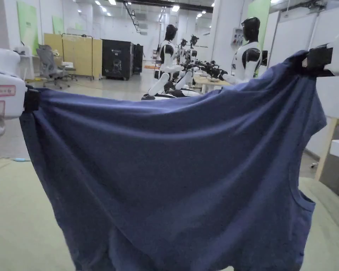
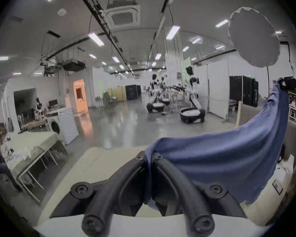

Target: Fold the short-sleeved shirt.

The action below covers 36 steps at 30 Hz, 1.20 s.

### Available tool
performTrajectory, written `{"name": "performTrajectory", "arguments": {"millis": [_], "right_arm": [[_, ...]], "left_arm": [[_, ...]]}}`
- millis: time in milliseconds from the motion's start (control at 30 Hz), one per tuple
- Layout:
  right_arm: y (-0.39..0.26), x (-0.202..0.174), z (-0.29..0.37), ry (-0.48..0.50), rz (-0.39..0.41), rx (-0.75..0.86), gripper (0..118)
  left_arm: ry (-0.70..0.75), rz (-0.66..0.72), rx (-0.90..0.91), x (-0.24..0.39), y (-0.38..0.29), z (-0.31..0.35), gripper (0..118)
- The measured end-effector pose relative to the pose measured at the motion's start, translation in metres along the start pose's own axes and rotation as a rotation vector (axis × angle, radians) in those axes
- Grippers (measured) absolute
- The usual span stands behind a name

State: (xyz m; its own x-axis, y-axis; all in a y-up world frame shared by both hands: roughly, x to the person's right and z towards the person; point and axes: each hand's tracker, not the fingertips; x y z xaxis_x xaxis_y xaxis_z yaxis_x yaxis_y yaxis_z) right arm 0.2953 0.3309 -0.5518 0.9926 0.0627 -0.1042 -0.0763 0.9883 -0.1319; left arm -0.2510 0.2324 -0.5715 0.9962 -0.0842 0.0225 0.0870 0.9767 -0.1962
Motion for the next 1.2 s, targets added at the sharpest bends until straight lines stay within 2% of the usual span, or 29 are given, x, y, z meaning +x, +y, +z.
{"name": "performTrajectory", "arguments": {"millis": [200,333,467,600,733,933,1067,1200], "right_arm": [[0.042,0.007,-0.017,-0.014,-0.056,0.074,5],[0.033,0.015,-0.047,-0.024,-0.063,0.068,5],[-0.014,0.015,-0.082,-0.020,-0.095,0.013,5],[-0.083,0.012,-0.121,-0.055,-0.068,-0.070,5],[-0.130,0.013,-0.131,-0.069,-0.094,-0.095,5],[-0.151,0.020,-0.080,-0.047,-0.089,-0.107,5],[-0.177,0.019,-0.001,-0.005,-0.068,-0.117,5],[-0.231,0.014,0.087,0.045,-0.054,-0.176,5]], "left_arm": [[0.094,-0.073,0.075,-0.009,0.068,-0.025,1],[0.100,-0.058,0.070,-0.014,0.068,-0.048,1],[0.093,-0.017,0.002,-0.015,0.025,-0.085,1],[0.119,0.025,-0.082,-0.010,-0.043,-0.123,1],[0.096,0.111,-0.122,0.000,-0.092,-0.130,1],[0.055,0.133,-0.139,0.017,-0.117,-0.074,1],[-0.007,0.115,-0.150,0.021,-0.144,-0.002,1],[-0.068,0.040,-0.218,0.027,-0.202,0.081,1]]}}
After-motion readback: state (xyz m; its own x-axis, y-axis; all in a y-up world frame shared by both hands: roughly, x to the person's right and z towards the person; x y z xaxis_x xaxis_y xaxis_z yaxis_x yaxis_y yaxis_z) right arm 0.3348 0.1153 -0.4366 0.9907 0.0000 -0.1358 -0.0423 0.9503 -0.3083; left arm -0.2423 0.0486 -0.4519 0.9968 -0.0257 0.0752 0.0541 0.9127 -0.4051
